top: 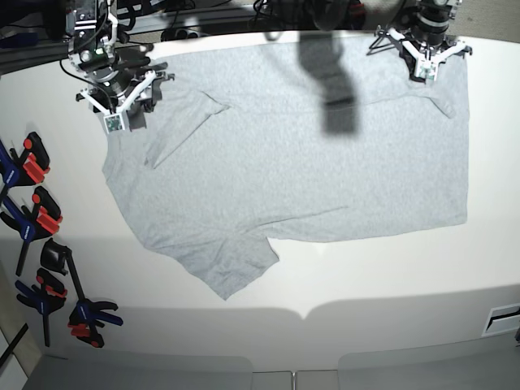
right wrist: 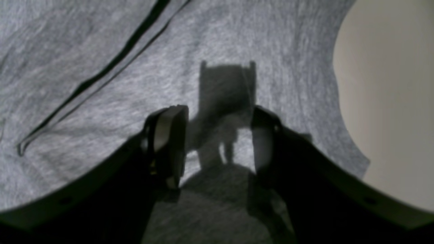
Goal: Fold the T-shirt properly
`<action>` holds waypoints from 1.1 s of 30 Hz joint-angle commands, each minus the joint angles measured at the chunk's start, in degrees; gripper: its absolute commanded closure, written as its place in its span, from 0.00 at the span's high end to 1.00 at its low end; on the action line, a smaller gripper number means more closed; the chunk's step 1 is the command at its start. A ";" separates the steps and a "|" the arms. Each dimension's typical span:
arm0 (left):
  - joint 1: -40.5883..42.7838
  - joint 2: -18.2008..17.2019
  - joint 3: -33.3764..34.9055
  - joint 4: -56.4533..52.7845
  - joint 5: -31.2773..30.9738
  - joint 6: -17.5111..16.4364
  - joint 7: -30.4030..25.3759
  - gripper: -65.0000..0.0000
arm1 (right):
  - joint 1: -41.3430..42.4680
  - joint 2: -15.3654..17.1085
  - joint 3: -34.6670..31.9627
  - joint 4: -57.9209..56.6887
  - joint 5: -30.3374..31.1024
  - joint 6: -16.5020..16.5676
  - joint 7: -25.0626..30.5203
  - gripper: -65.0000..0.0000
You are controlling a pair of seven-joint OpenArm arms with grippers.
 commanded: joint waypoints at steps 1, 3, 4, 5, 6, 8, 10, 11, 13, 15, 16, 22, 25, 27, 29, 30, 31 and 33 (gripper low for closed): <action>2.05 0.13 0.79 -0.90 -0.81 -2.54 9.22 0.10 | -0.59 0.63 0.13 1.31 -0.87 -0.42 -1.97 0.47; 2.05 0.13 0.79 0.11 0.20 -2.36 9.22 0.10 | -0.59 0.63 0.13 3.63 -0.90 -0.42 -1.95 0.47; 2.05 0.13 0.79 0.83 0.24 -2.38 9.22 0.10 | -0.59 0.63 0.13 4.81 -0.90 -0.42 -1.99 0.47; 2.03 0.13 0.79 1.70 0.22 -2.38 9.18 0.10 | -0.57 0.63 0.13 5.92 -0.90 -0.42 -2.01 0.47; 2.03 0.13 0.79 2.64 0.22 -2.38 9.16 0.10 | -0.55 0.63 0.13 6.97 -0.90 -0.42 -1.90 0.47; 2.03 0.11 0.79 4.63 0.28 -2.40 8.81 0.10 | -0.22 0.63 0.13 8.74 -0.92 -0.44 -1.84 0.47; 2.03 0.13 0.79 6.62 1.66 -2.38 7.85 0.10 | 0.55 0.61 0.13 10.16 -0.90 -0.46 -1.90 0.47; 2.03 0.11 0.79 7.63 2.56 -2.38 7.39 0.10 | 0.92 0.63 0.13 10.64 -0.90 -0.46 -1.88 0.47; 2.03 0.11 0.79 9.62 5.29 -2.38 7.21 0.10 | 1.88 0.61 0.13 11.41 -0.90 -0.46 -2.10 0.47; 2.03 0.11 0.79 11.41 8.17 -2.36 7.23 0.10 | 2.75 0.61 0.13 11.89 -0.90 -0.46 -2.16 0.47; 2.03 0.11 0.79 12.04 9.29 -2.38 7.23 0.10 | 3.13 0.61 0.13 12.15 -0.90 -0.46 -2.16 0.47; 1.01 0.11 0.74 12.26 10.67 -2.32 7.23 0.10 | 4.37 0.61 0.13 12.96 -0.90 -0.46 -2.16 0.47; 0.79 0.13 0.74 11.61 10.49 -0.37 7.26 0.10 | 4.48 0.61 0.13 12.98 -0.87 -0.44 -2.16 0.47; 0.94 0.13 0.74 10.78 10.51 0.24 7.30 0.10 | 4.46 0.61 0.13 12.98 -0.90 -0.46 -2.16 0.47; 0.90 0.11 0.74 9.29 10.51 0.20 7.13 0.10 | 4.46 0.61 0.13 12.98 -0.87 -0.46 -2.16 0.47; 0.79 0.11 0.74 8.20 10.62 0.20 6.84 0.10 | 4.46 0.61 0.13 12.98 -0.87 -0.46 -2.10 0.47; 0.61 0.11 0.74 6.93 10.91 0.20 6.49 0.10 | 4.48 0.61 0.13 12.98 -0.87 -0.46 -1.99 0.47; -0.02 0.09 0.74 4.37 12.09 0.22 6.12 0.10 | 4.48 0.61 0.13 12.98 -0.87 -0.46 -1.88 0.47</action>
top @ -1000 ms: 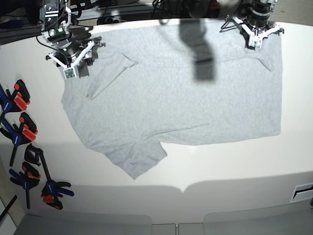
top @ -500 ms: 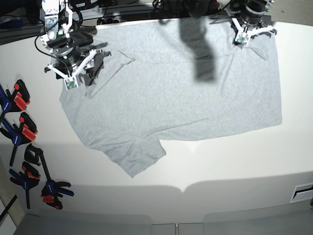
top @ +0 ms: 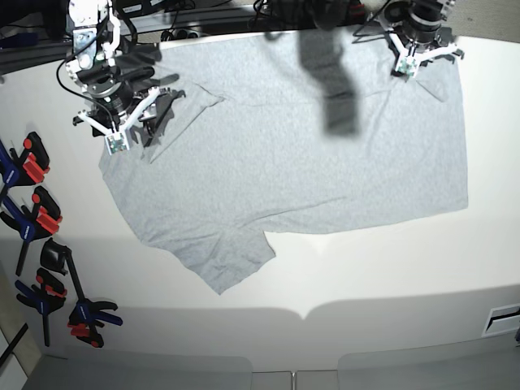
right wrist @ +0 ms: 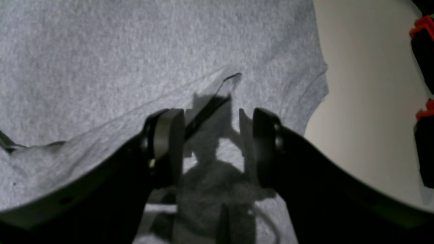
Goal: Fold the T-shirt properly
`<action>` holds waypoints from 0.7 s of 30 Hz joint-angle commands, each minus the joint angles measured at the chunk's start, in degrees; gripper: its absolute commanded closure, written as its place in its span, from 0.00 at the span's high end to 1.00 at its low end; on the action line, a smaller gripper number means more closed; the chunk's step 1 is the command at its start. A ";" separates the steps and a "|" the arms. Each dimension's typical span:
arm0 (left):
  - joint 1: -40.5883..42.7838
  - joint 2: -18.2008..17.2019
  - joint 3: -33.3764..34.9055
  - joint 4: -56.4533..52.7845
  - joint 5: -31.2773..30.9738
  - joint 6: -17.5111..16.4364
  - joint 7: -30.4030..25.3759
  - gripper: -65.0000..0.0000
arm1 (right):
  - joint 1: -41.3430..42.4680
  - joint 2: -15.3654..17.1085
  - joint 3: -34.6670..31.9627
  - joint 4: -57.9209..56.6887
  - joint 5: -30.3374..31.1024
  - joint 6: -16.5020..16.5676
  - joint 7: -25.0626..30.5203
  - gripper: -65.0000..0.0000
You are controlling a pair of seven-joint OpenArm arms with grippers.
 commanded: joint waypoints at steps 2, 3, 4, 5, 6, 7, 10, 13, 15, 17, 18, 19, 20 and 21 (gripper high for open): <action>-0.57 -0.52 -0.17 -1.57 1.40 0.72 1.44 0.10 | 0.28 0.74 0.46 1.25 0.17 -0.28 1.51 0.47; -0.98 -0.55 -0.20 -1.77 2.05 0.72 1.44 0.10 | 0.28 0.74 0.46 1.25 0.20 -0.28 1.51 0.47; -1.40 -0.52 -0.17 -1.73 3.26 0.72 1.42 0.10 | 0.26 0.74 0.46 1.25 0.17 -0.28 1.51 0.47; -1.75 -0.52 -0.17 -1.62 4.22 0.74 1.40 0.10 | 0.26 0.72 0.46 1.25 0.17 -0.28 1.51 0.47; -2.23 -0.52 -0.17 -1.44 5.09 0.74 1.46 0.10 | 0.28 0.74 0.46 1.25 0.20 -0.26 1.49 0.47; -2.67 -0.52 -0.17 -1.31 5.97 0.76 1.44 0.10 | 0.26 0.74 0.46 1.25 0.17 -0.26 1.46 0.47; -4.17 -0.50 -0.17 -0.98 6.27 1.16 1.44 0.10 | 0.26 0.76 0.46 1.25 0.17 -0.26 1.46 0.47; -5.38 -0.52 -0.17 -0.98 6.29 2.80 1.77 0.10 | 0.26 0.74 0.46 1.25 0.17 -0.26 1.42 0.47; -5.49 -0.52 -0.17 -0.98 6.29 3.10 3.39 0.10 | 0.26 0.74 0.46 1.25 0.17 -0.26 1.27 0.47; -5.18 -0.50 -0.17 -0.98 6.23 3.10 5.95 0.10 | 0.26 0.74 0.46 1.25 0.17 -0.26 1.09 0.47; -4.94 -0.52 -0.17 -0.98 6.16 3.10 7.23 0.10 | 0.26 0.74 0.46 1.25 0.17 -0.26 1.07 0.47; -4.50 -0.52 -0.17 -1.01 6.21 3.10 8.04 0.10 | 0.26 0.74 0.46 1.25 0.17 -0.28 1.09 0.47; -4.07 -0.50 -0.17 -1.01 6.27 3.10 8.35 0.10 | 0.26 0.74 0.46 1.25 0.17 -0.28 1.09 0.47; -3.48 -0.50 -0.17 -1.01 6.25 3.10 8.41 0.10 | 0.26 0.74 0.46 1.25 0.17 -0.28 1.11 0.47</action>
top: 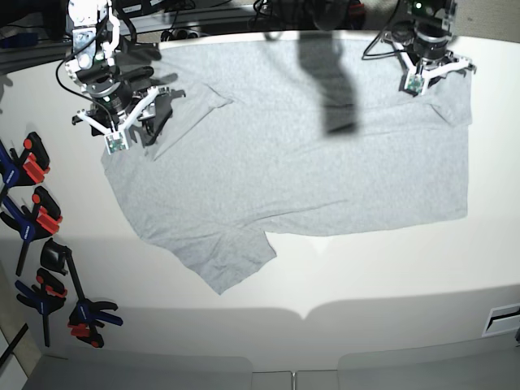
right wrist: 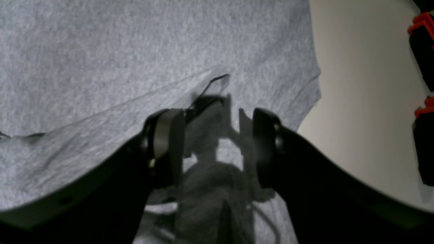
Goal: Fold the T-shirt properly
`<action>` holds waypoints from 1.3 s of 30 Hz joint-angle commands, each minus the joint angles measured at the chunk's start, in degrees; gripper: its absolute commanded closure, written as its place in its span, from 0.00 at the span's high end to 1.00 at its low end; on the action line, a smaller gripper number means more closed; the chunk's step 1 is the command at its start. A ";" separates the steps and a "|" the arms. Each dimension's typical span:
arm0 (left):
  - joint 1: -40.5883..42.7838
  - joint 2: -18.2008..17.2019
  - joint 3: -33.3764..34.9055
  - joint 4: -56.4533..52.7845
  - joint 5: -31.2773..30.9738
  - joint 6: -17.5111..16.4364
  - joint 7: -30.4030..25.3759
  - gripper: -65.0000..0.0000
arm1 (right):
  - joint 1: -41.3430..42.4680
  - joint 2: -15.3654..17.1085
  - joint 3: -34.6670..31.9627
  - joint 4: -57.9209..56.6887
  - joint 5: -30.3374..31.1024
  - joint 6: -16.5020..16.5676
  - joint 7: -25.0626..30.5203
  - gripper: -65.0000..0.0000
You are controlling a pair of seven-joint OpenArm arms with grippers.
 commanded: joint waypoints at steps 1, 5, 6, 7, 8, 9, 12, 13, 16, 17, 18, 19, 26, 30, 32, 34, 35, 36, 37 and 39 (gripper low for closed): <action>1.31 -0.44 -0.13 0.44 0.07 0.44 1.44 0.10 | 0.28 0.76 0.46 1.25 0.17 -0.26 1.25 0.47; 3.04 -0.44 -0.13 0.48 0.07 0.46 1.46 0.10 | 0.28 0.76 0.46 1.25 0.17 -0.24 1.22 0.47; 3.04 -0.44 -0.13 0.48 0.09 0.46 1.46 0.10 | 0.28 0.76 0.46 1.25 0.17 -0.26 1.22 0.47; 2.99 -0.44 -0.13 0.50 0.09 0.46 1.49 0.10 | 0.28 0.76 0.46 1.25 0.17 -0.26 1.22 0.47; 2.89 -0.44 -0.13 0.68 0.09 0.46 1.53 0.10 | 0.28 0.76 0.46 1.25 0.17 -0.26 1.20 0.47; 2.89 -0.44 -0.13 1.11 0.09 0.44 1.88 0.10 | 0.28 0.76 0.46 1.25 0.17 -0.26 1.20 0.47; 2.91 -0.44 -0.13 4.17 0.11 0.44 4.66 0.10 | 0.31 0.76 0.46 1.25 0.17 -0.24 1.22 0.47; 2.91 -0.46 -0.13 5.49 0.22 0.44 5.40 0.10 | 0.31 0.76 0.46 1.25 0.17 -0.26 1.22 0.47; 2.89 -0.44 -0.13 9.33 3.19 0.44 5.70 0.10 | 0.31 0.76 0.46 1.25 0.17 -0.26 1.40 0.47; 2.86 -0.46 -0.13 10.34 4.37 0.46 5.55 0.10 | 0.31 0.76 0.46 1.25 0.17 -0.26 1.42 0.47; 2.86 -0.46 -0.13 11.19 5.55 0.46 5.25 0.10 | 0.31 0.76 0.46 1.25 0.17 -0.26 1.40 0.47; 2.86 -0.46 -0.13 11.82 6.45 0.46 5.03 0.10 | 0.31 0.76 0.46 1.25 0.17 -0.26 1.42 0.47; 2.89 -0.44 -0.13 12.76 7.37 0.46 5.31 0.10 | 0.31 0.76 0.46 1.25 0.17 -0.26 1.42 0.47; 2.89 -0.44 -0.13 12.76 7.04 0.42 11.87 0.10 | 0.28 0.76 0.46 1.25 0.17 -0.24 1.38 0.47; 2.89 -0.46 -0.13 12.74 4.68 0.17 12.41 0.10 | 0.31 0.76 0.46 1.25 0.17 -0.26 1.40 0.47; 2.64 -0.46 -0.13 12.74 1.86 -1.44 10.75 0.10 | 0.31 0.76 0.46 1.25 0.20 -0.26 1.57 0.47; 2.36 -0.46 -0.13 12.74 0.50 -1.60 9.57 0.10 | 0.31 0.76 0.46 1.25 0.20 -0.26 1.68 0.47; 1.88 -0.46 -0.13 12.74 -0.83 -1.60 8.70 0.10 | 0.31 0.76 0.46 1.25 0.20 -0.26 1.73 0.47; 1.29 -0.46 -0.13 12.74 -1.90 -1.62 8.41 0.10 | 0.31 0.76 0.46 1.25 0.20 -0.26 1.77 0.47; -0.39 -0.44 -0.13 12.52 -2.54 -1.77 8.20 0.10 | 0.28 0.76 0.46 1.25 0.20 -0.26 1.53 0.47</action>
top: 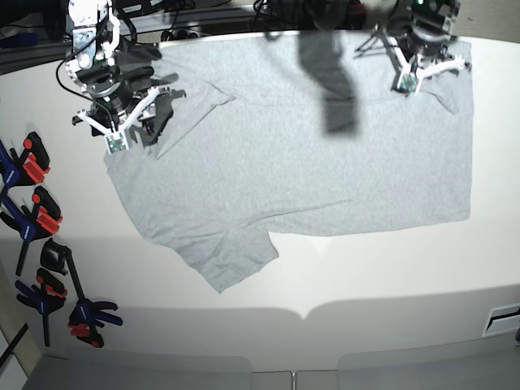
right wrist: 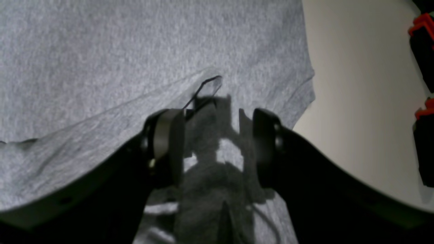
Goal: Fold the T-shirt properly
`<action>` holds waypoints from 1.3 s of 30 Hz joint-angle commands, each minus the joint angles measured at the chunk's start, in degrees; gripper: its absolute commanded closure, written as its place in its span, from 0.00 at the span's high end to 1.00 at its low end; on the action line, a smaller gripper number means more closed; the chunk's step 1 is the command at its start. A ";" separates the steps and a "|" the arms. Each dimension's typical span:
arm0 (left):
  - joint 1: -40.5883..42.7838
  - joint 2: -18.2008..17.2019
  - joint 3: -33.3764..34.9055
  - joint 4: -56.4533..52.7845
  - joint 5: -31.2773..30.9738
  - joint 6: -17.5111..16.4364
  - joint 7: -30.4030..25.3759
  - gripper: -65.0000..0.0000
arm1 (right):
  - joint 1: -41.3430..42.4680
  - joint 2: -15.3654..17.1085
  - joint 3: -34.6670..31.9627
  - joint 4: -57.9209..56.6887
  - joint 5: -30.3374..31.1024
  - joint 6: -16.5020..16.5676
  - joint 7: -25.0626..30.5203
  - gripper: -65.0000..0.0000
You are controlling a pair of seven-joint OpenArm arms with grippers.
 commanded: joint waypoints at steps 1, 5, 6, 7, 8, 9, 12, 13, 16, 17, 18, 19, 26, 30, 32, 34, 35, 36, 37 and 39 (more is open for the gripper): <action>-1.03 -0.35 -0.17 0.63 0.87 0.24 -0.83 0.10 | 0.28 0.74 0.46 1.25 0.20 -0.28 1.31 0.47; -4.44 -0.35 -0.17 -0.68 1.27 0.24 1.68 0.10 | 0.26 0.74 0.46 1.25 0.17 -0.28 1.33 0.47; -4.94 -0.35 -0.17 -0.98 1.27 0.22 2.12 0.10 | 0.28 0.74 0.46 1.25 0.17 -0.28 1.33 0.47; -5.35 -0.35 -0.17 -1.16 1.29 0.22 2.78 0.10 | 0.28 0.74 0.46 1.25 0.17 -0.28 1.33 0.47; -5.49 -0.37 -0.17 -1.14 1.62 0.24 3.34 0.10 | 0.28 0.74 0.46 1.25 0.20 -0.28 1.36 0.47; -5.42 -0.35 -0.17 -1.09 2.99 0.26 3.76 0.10 | 0.26 0.74 0.46 1.25 0.17 -0.28 1.33 0.47; -5.40 -0.35 -0.17 -0.85 8.46 0.28 8.31 0.10 | 0.26 0.74 0.46 1.25 0.17 -0.28 1.31 0.47; -5.42 -0.35 -0.17 -0.68 9.42 0.33 10.38 0.10 | 0.26 0.74 0.46 1.25 0.17 -0.28 1.27 0.47; -5.42 -0.35 -0.17 -0.22 7.98 0.26 15.69 0.10 | 0.28 0.74 0.46 1.25 0.20 -0.28 1.33 0.47; -5.38 -0.35 -0.17 -0.24 6.27 0.24 15.89 0.10 | 0.28 0.74 0.46 1.25 0.17 -0.28 1.36 0.47; -5.42 -0.35 -0.17 -0.24 3.93 0.22 15.58 0.10 | 0.28 0.74 0.46 1.25 0.20 -0.28 1.42 0.47; -5.42 -0.35 -0.17 -0.24 1.60 0.00 14.36 0.10 | 0.28 0.74 0.46 1.25 0.20 -0.28 1.55 0.47; -6.34 -0.33 -0.17 -2.86 -2.32 -1.70 7.13 0.10 | 0.26 0.74 0.46 1.25 0.20 -0.28 1.05 0.47; -8.76 -0.35 -0.17 -6.36 -1.84 -1.70 7.43 0.10 | 0.28 0.72 0.46 1.25 0.20 -0.28 1.11 0.47; -10.40 -0.35 -0.17 -7.08 -1.86 -1.73 7.50 0.10 | 0.28 0.74 0.46 1.25 0.20 -0.28 1.31 0.47; -12.37 -0.35 -0.17 -7.08 -1.86 -1.70 7.37 0.10 | 0.28 0.74 0.46 1.25 0.20 -0.28 1.36 0.47; -13.53 -0.35 -0.17 -7.08 -1.86 -1.70 7.26 0.10 | 0.28 0.74 0.46 1.25 0.20 -0.28 1.33 0.47; -14.80 -0.35 -0.17 -7.08 -1.88 -1.70 7.26 0.10 | 0.28 0.74 0.46 1.25 0.20 -0.28 1.33 0.47; -16.09 -0.35 -0.17 -7.08 -1.88 -1.73 7.23 0.10 | 0.26 0.72 0.46 1.25 0.20 -0.28 1.33 0.47; -18.56 -0.35 -0.17 -7.08 -1.88 -1.75 7.30 0.10 | 0.28 0.72 0.46 1.25 0.20 -0.28 1.31 0.47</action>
